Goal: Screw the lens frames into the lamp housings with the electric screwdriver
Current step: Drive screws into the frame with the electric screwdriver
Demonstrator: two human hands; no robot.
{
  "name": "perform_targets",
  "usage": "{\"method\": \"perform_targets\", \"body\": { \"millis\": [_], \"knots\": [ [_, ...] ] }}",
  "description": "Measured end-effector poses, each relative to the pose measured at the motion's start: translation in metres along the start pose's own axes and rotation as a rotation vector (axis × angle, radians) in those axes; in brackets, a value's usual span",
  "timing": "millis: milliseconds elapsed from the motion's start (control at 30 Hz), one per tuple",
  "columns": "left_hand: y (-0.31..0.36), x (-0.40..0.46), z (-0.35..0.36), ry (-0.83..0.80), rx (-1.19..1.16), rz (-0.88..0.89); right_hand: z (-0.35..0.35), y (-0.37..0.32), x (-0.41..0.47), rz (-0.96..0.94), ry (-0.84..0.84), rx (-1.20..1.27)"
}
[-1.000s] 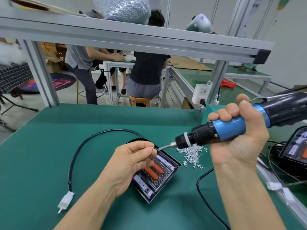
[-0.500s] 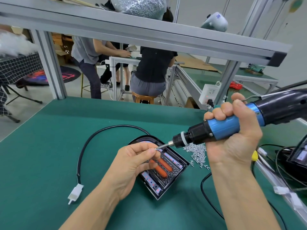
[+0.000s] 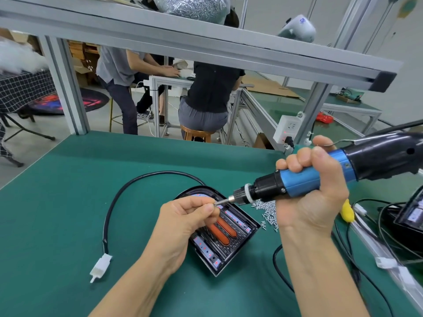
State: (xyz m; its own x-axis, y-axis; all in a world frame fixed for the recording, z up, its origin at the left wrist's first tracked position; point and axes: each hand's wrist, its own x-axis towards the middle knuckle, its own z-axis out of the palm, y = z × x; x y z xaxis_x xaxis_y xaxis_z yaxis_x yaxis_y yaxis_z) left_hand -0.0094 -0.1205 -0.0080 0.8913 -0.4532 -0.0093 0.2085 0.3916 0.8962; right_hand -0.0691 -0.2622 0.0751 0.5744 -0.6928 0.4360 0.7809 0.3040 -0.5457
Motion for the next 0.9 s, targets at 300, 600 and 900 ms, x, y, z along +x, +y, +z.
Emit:
{"method": "perform_targets", "body": {
  "millis": [300,600,900],
  "knots": [
    [0.001,0.003,-0.007,0.004,0.111,0.043,-0.007,0.01,0.007,0.039,0.074,0.05],
    [0.004,0.047,-0.065,0.372,1.315,-0.126,-0.015,0.017,0.013,0.092,0.039,0.033],
    [0.002,0.063,-0.048,0.248,1.015,-0.247,-0.01,0.046,0.004,0.156,-0.003,-0.063]
  ]
}}
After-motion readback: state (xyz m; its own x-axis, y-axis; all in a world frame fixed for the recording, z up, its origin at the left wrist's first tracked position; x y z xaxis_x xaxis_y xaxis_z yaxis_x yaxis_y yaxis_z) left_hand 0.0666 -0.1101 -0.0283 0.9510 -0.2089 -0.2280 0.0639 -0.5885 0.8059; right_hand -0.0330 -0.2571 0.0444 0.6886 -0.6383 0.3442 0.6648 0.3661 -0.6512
